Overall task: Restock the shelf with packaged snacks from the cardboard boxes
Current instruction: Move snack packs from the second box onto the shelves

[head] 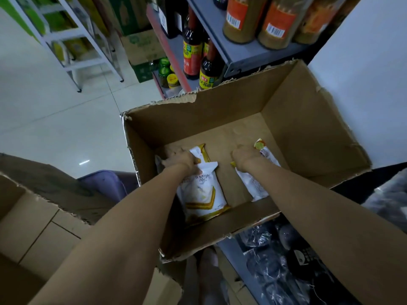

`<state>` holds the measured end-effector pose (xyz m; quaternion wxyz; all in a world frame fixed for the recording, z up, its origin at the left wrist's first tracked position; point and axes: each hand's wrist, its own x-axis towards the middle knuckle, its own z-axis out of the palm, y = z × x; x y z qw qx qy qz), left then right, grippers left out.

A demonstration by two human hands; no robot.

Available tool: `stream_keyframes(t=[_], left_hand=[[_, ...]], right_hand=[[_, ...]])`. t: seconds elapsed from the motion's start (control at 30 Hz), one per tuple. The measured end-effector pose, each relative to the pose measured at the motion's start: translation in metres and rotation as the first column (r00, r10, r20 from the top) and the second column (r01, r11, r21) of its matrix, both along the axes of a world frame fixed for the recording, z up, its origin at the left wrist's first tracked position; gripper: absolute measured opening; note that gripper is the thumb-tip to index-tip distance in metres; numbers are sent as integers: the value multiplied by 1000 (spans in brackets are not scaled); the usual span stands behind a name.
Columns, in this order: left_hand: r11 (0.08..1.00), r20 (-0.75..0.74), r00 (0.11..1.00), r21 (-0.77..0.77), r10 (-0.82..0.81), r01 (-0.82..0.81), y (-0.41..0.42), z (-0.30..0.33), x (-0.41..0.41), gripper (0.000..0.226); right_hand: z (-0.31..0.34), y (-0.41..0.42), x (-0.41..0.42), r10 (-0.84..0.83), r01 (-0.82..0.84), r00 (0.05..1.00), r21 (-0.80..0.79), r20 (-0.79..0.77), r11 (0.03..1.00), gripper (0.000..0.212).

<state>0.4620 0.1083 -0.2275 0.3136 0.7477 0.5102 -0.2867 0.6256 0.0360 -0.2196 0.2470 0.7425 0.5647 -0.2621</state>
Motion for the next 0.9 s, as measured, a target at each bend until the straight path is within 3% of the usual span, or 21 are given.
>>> stream_keyframes(t=[0.07, 0.13, 0.2, 0.27, 0.33, 0.4, 0.47, 0.6, 0.67, 0.73, 0.83, 0.9], left_hand=[[987, 19, 992, 101, 121, -123, -1, 7, 2, 48], [963, 89, 980, 188, 179, -193, -1, 19, 6, 29], [958, 128, 984, 242, 128, -156, -2, 37, 9, 18], [950, 157, 986, 296, 48, -93, -6, 50, 10, 19], [932, 188, 982, 359, -23, -47, -16, 64, 11, 19], [904, 256, 965, 422, -53, -63, -30, 76, 10, 19], [873, 334, 940, 475, -67, -107, -41, 97, 9, 19], [818, 374, 919, 563, -128, -115, -55, 154, 4, 14], [783, 372, 914, 612, -163, -109, -64, 186, -3, 4], [733, 374, 909, 668, -184, -127, -75, 214, -15, 25], [669, 399, 886, 728, -237, -149, -95, 258, -35, 35], [635, 396, 878, 758, -269, -147, -112, 291, -52, 42]], right_hand=[[12, 2, 2, -16, 17, 999, 17, -51, 1000, 24], [26, 1, 3, -38, 45, 995, 76, -90, 996, 6], [38, -1, 4, -102, 122, 984, 133, -145, 984, 32], [55, -6, 2, -188, 231, 958, 194, -215, 954, 38], [75, -13, 0, -245, 313, 937, 284, -251, 906, 31], [98, -23, -5, -239, 308, 943, 341, -230, 888, 12], [122, -35, -10, -201, 274, 957, 435, -207, 858, 8], [175, -60, -26, -128, 296, 949, 669, -290, 682, 28], [206, -69, -40, -145, 322, 942, 698, -301, 639, 55], [235, -78, -53, -191, 311, 950, 724, -246, 616, 66], [276, -96, -74, -189, 320, 947, 803, -260, 503, 30], [306, -115, -94, -151, 305, 952, 849, -265, 431, 20]])
